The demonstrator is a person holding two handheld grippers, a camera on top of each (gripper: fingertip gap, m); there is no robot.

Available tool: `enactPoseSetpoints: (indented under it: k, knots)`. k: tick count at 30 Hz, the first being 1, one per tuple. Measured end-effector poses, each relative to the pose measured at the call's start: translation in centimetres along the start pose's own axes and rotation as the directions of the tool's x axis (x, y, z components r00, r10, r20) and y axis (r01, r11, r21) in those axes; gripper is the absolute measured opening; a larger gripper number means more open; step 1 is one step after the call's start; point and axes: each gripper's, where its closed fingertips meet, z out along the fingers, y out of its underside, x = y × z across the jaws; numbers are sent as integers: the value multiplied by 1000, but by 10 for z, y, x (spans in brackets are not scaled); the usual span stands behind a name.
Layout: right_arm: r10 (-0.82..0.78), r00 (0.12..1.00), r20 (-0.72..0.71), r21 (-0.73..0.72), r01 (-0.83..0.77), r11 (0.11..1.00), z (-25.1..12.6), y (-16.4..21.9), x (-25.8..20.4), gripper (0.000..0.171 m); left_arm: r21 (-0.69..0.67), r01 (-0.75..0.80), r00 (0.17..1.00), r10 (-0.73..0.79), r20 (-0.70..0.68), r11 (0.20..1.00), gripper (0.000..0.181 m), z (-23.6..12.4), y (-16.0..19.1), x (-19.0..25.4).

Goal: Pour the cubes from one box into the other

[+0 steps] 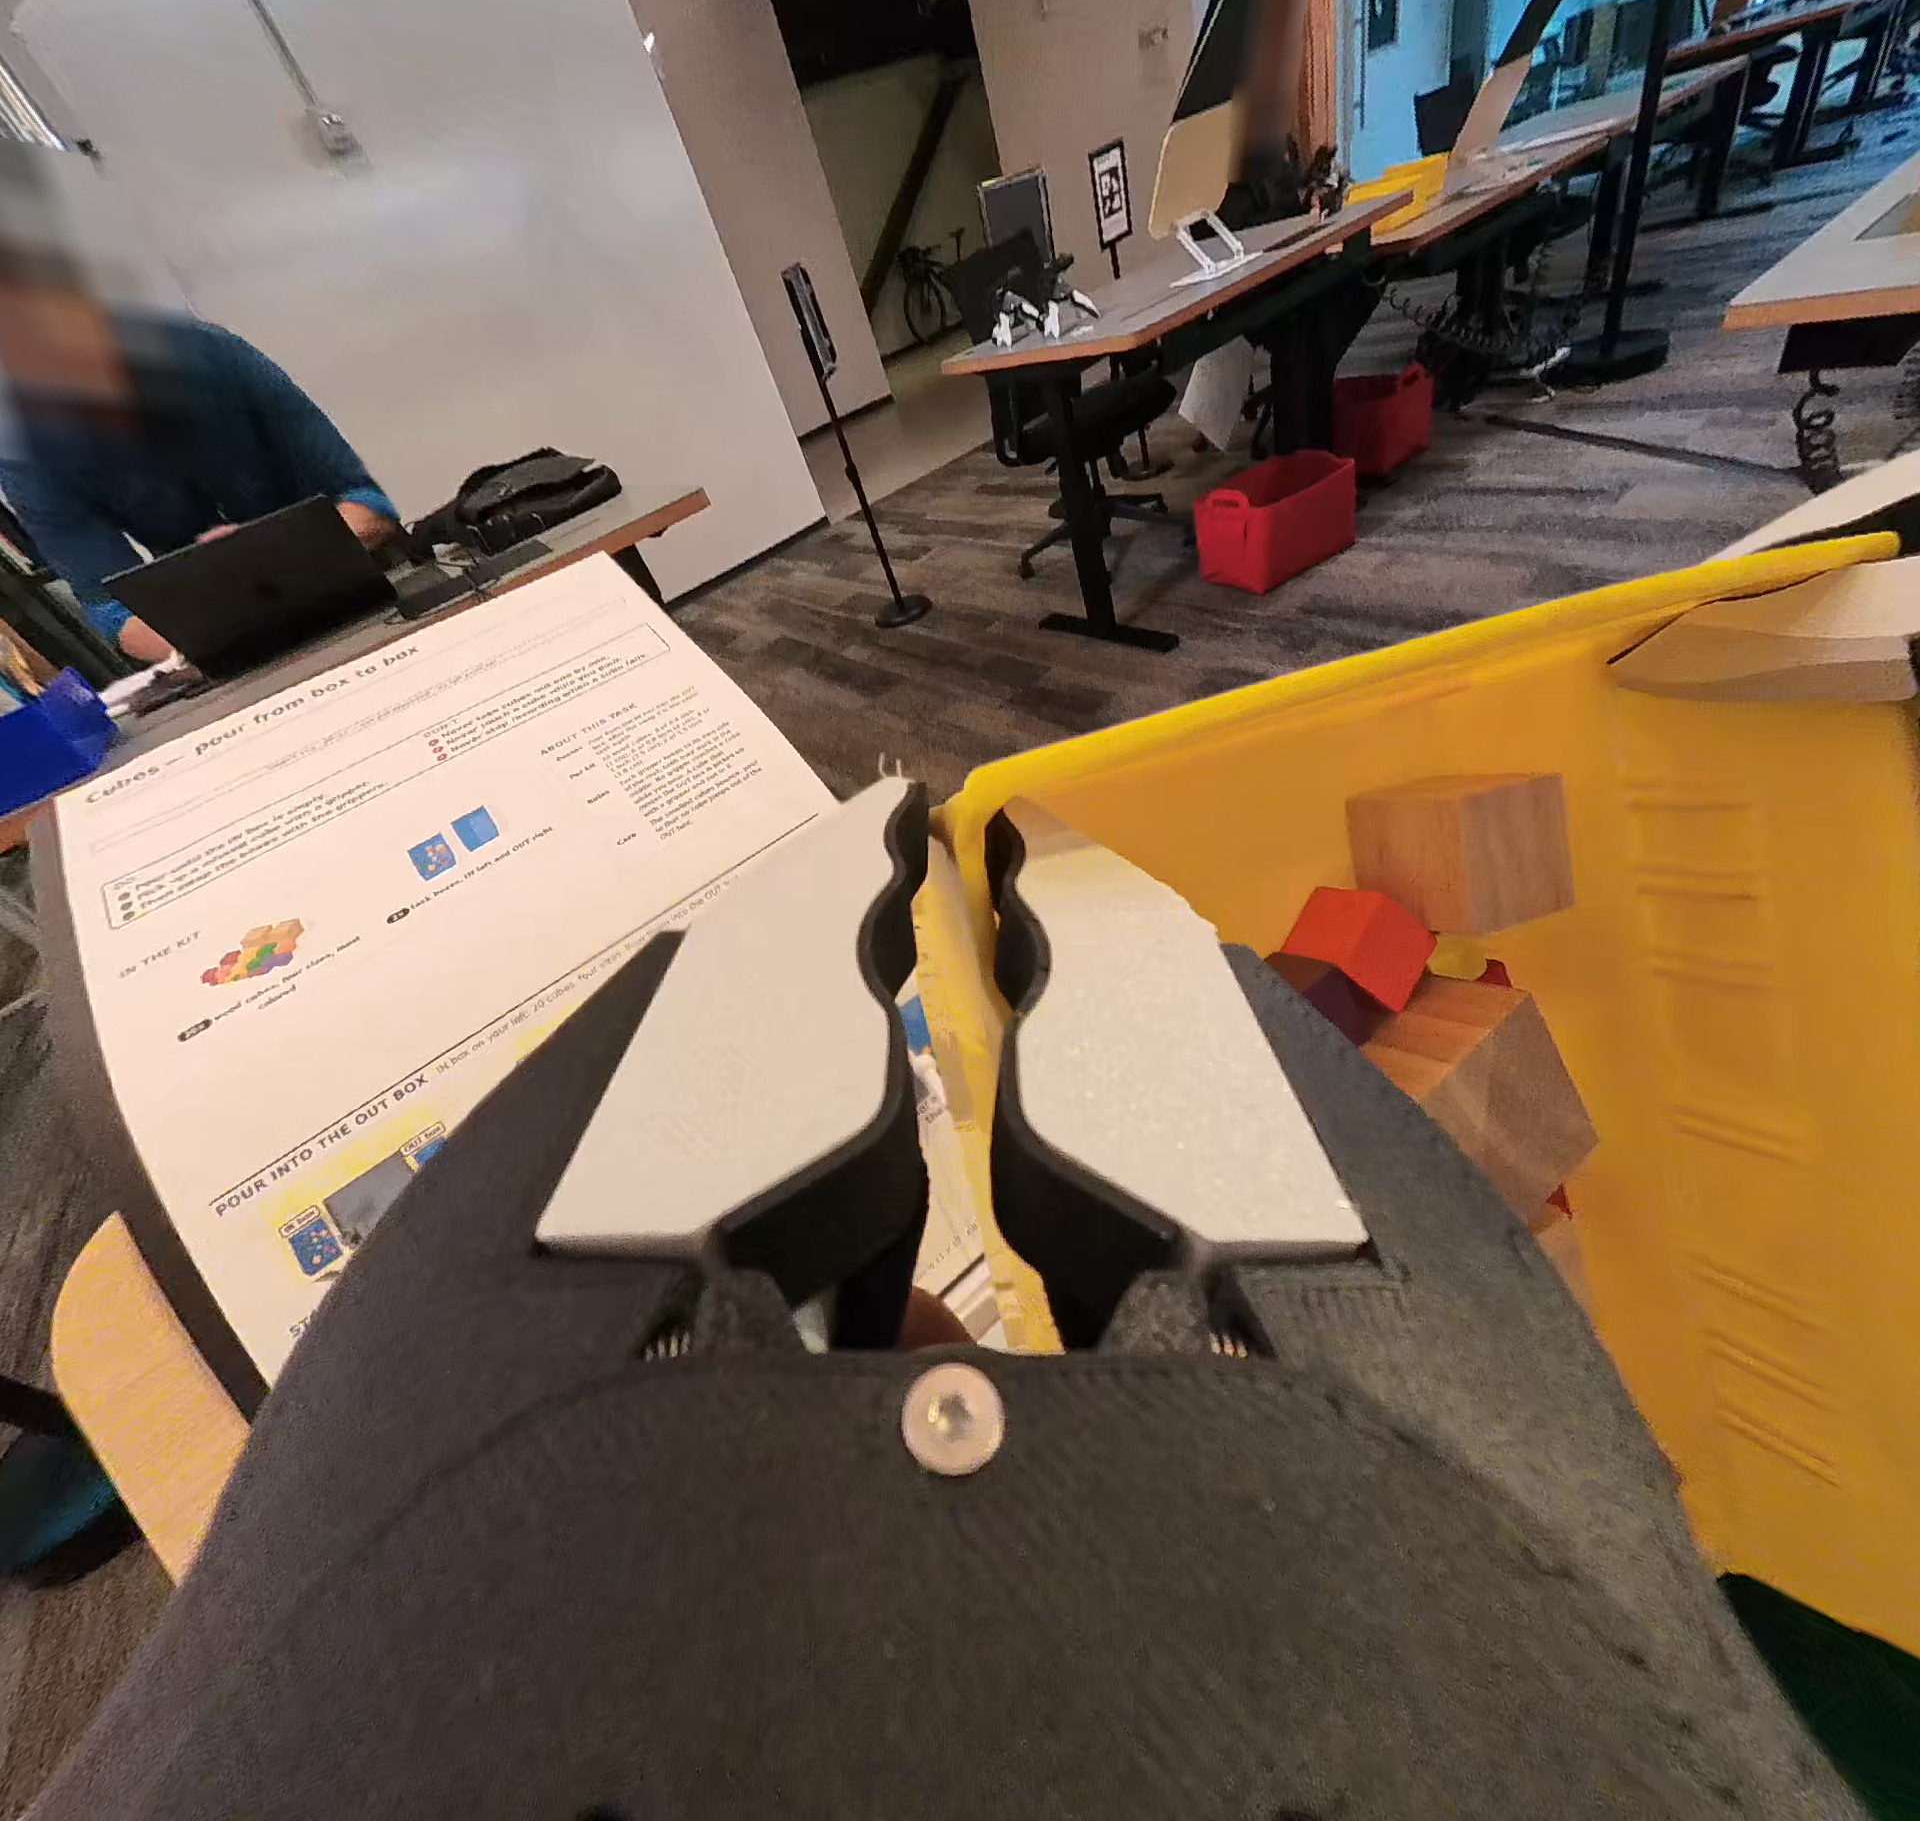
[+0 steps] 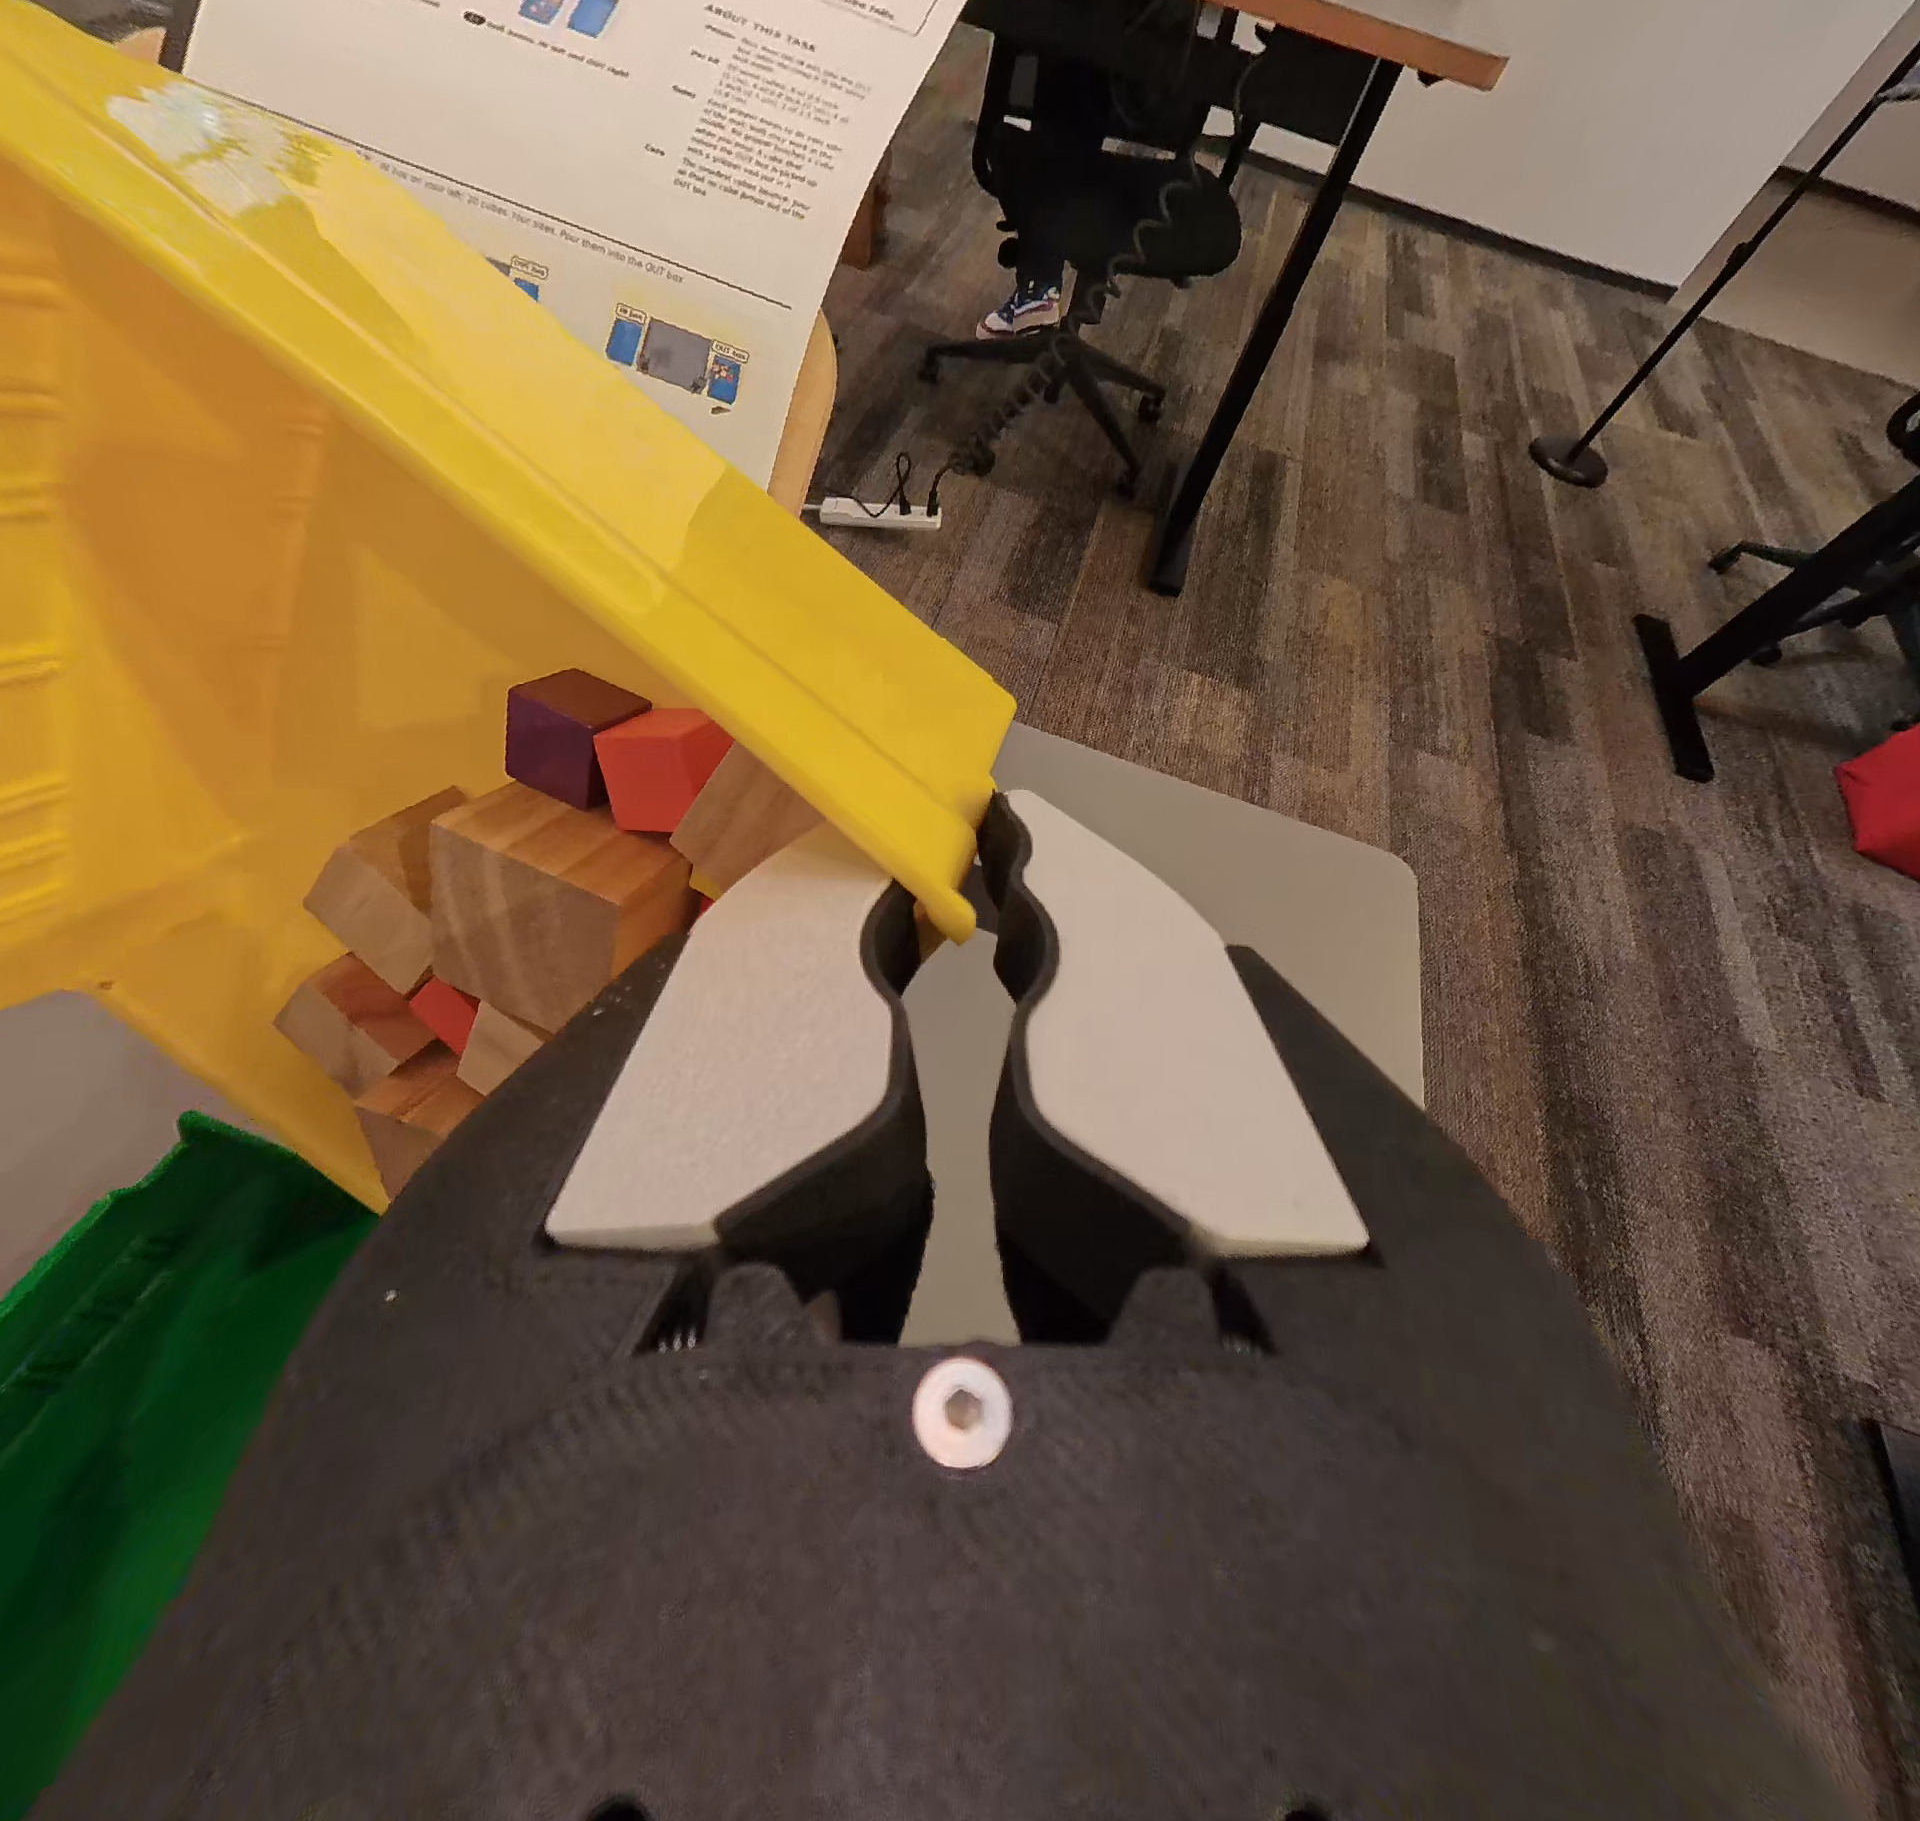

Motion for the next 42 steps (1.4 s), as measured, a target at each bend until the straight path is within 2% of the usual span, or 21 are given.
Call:
enactPoseSetpoints:
  k: [42]
  knots:
    - [-23, 998, -57, 229, 35, 973, -46, -10, -23, 7, 250, -30, 999, 19, 46, 968, 10, -55, -13, 16]
